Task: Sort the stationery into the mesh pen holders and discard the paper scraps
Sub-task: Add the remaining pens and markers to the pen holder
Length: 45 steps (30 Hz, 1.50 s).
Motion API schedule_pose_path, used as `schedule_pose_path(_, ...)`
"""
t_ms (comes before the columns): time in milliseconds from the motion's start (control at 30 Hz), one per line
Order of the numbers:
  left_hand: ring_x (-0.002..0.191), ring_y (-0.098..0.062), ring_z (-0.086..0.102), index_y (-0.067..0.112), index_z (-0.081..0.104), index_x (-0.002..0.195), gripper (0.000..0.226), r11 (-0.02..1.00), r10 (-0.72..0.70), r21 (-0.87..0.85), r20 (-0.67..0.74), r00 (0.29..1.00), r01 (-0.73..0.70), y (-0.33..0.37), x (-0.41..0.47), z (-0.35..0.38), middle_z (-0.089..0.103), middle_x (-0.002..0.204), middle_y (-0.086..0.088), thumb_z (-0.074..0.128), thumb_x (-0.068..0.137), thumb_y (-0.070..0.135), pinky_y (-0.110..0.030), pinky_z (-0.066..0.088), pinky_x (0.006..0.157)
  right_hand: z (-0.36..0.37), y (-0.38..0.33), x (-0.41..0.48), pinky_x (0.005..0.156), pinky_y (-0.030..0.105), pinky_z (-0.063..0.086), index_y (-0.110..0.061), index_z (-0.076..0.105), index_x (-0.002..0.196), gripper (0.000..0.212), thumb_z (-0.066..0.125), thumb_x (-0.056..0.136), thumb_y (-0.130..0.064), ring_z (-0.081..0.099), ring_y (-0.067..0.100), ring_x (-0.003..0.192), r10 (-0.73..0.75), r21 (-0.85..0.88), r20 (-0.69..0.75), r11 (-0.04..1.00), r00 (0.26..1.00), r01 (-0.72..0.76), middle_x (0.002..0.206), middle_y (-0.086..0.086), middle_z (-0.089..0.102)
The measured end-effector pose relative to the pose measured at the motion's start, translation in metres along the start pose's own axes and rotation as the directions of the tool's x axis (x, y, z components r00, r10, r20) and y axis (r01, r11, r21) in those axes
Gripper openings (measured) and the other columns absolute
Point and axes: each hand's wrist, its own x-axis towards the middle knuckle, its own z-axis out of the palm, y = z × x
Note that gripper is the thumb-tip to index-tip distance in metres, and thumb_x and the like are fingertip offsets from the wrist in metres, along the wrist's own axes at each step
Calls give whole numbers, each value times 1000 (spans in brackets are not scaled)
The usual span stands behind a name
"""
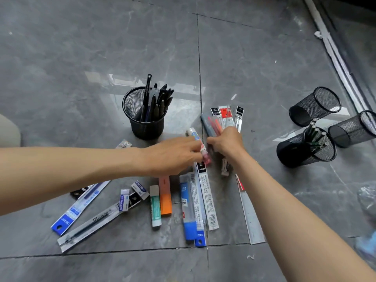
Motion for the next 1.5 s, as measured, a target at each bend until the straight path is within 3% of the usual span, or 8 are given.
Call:
schedule_pose_path(200, 73, -25, 49, 11, 54, 77, 8, 975, 219, -51, 74, 973, -215, 39, 4, 8, 50, 80, -6, 47, 77, 6, -33, 41, 46, -6, 3, -23, 43, 22, 28, -15, 44, 59, 21, 59, 73, -12, 37, 16, 44, -52, 328, -5, 943, 999, 50, 54, 4, 43)
schedule_pose_path(367, 79, -29, 56, 3, 59, 96, 15, 943, 290, 47, 368, 883, -329, 64, 15, 7, 55, 94, -12, 52, 84, -3, -33, 39, 52, -19, 13, -55, 31, 11, 21, -11, 54, 78, 16, 50, 81, 3, 33, 6, 26, -17, 573, 112, 818, 994, -51, 49, 4, 42)
schedule_pose_path(500, 81, -29, 58, 3, 53, 110, 21, 915, 259, 120, 555, 790, -385, 70, 23, 0, 51, 100, -11, 40, 93, 1, -36, 43, 58, -17, 30, -65, 37, 15, 19, -15, 51, 82, 14, 61, 90, -19, 28, 9, 27, -9, 716, 198, 684, 980, -138, 40, 2, 37)
schedule_pose_path(767, 46, -22, 44, 12, 41, 94, 27, 951, 284, 104, 72, 956, -291, 45, -12, -17, 50, 79, -7, 52, 73, -1, -26, 28, 34, -16, 28, -85, 47, 23, 42, -6, 50, 84, 12, 40, 88, 0, 48, 18, 39, 16, 837, 393, 408, 919, -365, 46, 8, 55)
schedule_pose_path(933, 76, -24, 57, 12, 42, 103, 28, 959, 276, 121, -184, 943, -257, 39, -29, -31, 63, 97, -12, 49, 81, -4, -31, 50, 46, -4, 18, -97, 33, 15, 31, -7, 55, 96, 8, 49, 94, -11, 38, 7, 32, -79, 801, 503, 418, 861, -429, 50, 3, 52)
schedule_pose_path(1133, 75, -22, 60, 13, 46, 99, 39, 994, 94, 75, -138, 986, -84, 45, -36, -32, 57, 105, -7, 61, 69, -8, -29, 45, 41, 10, -5, -104, 31, 14, 33, -10, 61, 86, 43, 70, 71, -49, 45, 6, 37, -153, 809, 567, 289, 809, -512, 59, 2, 57)
schedule_pose_path(1333, 54, -20, 46, 5, 56, 97, 39, 997, 48, 63, -107, 993, -42, 46, -53, -55, 58, 100, -12, 57, 62, -13, -21, 25, 43, 7, -30, -116, 41, 19, 51, -11, 58, 69, 25, 68, 84, -28, 58, 9, 41, -197, 780, 624, 225, 756, -584, 52, 0, 59)
schedule_pose_path(1500, 49, -22, 46, 11, 42, 105, 38, 990, -139, -9, -165, 976, 139, 48, -73, -64, 43, 115, -9, 51, 73, -7, -30, 36, 37, 20, -51, -121, 48, 21, 50, -13, 61, 59, 25, 66, 83, -20, 56, 11, 46, -252, 780, 624, 155, 739, -606, 52, -1, 54)
